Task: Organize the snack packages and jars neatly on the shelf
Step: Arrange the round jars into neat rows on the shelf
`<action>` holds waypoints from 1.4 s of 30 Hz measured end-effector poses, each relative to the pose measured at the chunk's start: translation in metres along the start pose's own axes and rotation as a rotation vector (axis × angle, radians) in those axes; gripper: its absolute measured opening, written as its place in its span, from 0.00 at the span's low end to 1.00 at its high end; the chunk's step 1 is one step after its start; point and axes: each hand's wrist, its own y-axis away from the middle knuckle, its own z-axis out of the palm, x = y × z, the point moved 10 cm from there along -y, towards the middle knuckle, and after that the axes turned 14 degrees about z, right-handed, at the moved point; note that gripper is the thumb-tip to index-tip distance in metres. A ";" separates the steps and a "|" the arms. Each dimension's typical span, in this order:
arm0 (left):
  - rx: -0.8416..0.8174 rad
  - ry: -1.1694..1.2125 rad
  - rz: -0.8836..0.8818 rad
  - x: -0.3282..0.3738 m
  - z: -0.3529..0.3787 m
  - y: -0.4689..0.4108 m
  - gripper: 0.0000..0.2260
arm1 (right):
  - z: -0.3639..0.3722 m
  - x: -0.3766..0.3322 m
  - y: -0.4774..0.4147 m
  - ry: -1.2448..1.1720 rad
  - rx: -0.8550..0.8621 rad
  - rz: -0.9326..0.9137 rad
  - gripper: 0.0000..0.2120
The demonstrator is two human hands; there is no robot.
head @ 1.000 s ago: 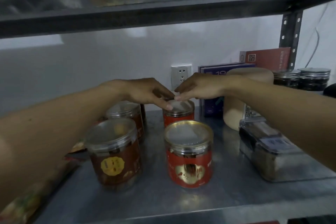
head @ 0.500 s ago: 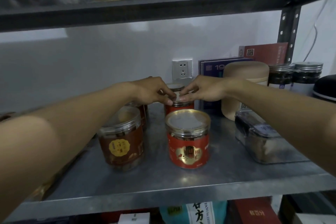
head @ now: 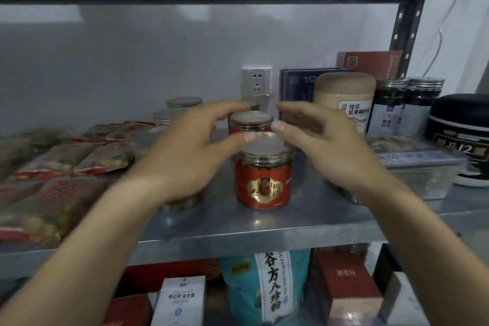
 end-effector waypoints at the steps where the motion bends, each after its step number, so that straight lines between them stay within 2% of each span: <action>1: 0.042 0.022 -0.033 -0.003 0.006 0.012 0.22 | 0.003 0.006 0.008 -0.046 0.004 0.010 0.26; 4: 0.109 -0.007 -0.053 -0.005 0.023 0.031 0.26 | 0.014 0.024 0.024 -0.148 0.019 0.032 0.27; 8: 0.116 0.119 -0.055 -0.007 0.046 0.037 0.24 | 0.024 0.036 0.032 -0.257 -0.003 0.024 0.24; 14: 0.206 0.243 -0.064 -0.018 0.057 0.044 0.25 | 0.025 0.040 0.031 -0.294 -0.028 -0.009 0.18; 25: 0.189 0.267 -0.095 -0.018 0.061 0.045 0.30 | 0.026 0.035 0.034 -0.282 -0.043 -0.036 0.16; 27: 0.210 0.231 -0.079 -0.012 0.055 0.048 0.31 | 0.025 0.035 0.037 -0.253 0.003 -0.034 0.19; 29: 0.278 0.175 -0.081 -0.002 0.038 0.055 0.29 | 0.016 0.027 0.048 -0.151 0.161 -0.076 0.23; 31: 0.390 0.098 -0.047 0.012 0.009 0.067 0.27 | 0.012 0.001 0.067 -0.092 0.324 -0.199 0.25; 34: 0.539 -0.076 0.031 0.023 -0.038 0.090 0.25 | 0.037 -0.039 0.086 -0.090 0.325 -0.330 0.27; 37: 0.558 -0.125 -0.061 -0.011 -0.064 0.107 0.33 | 0.081 -0.041 0.070 -0.214 0.155 -0.168 0.31; 40: 0.408 0.016 -0.291 -0.070 -0.053 0.121 0.46 | 0.121 -0.022 0.053 -0.306 0.064 0.045 0.39; 42: 0.334 0.124 -0.345 -0.084 -0.026 0.121 0.48 | 0.128 -0.004 0.037 -0.272 0.033 0.078 0.34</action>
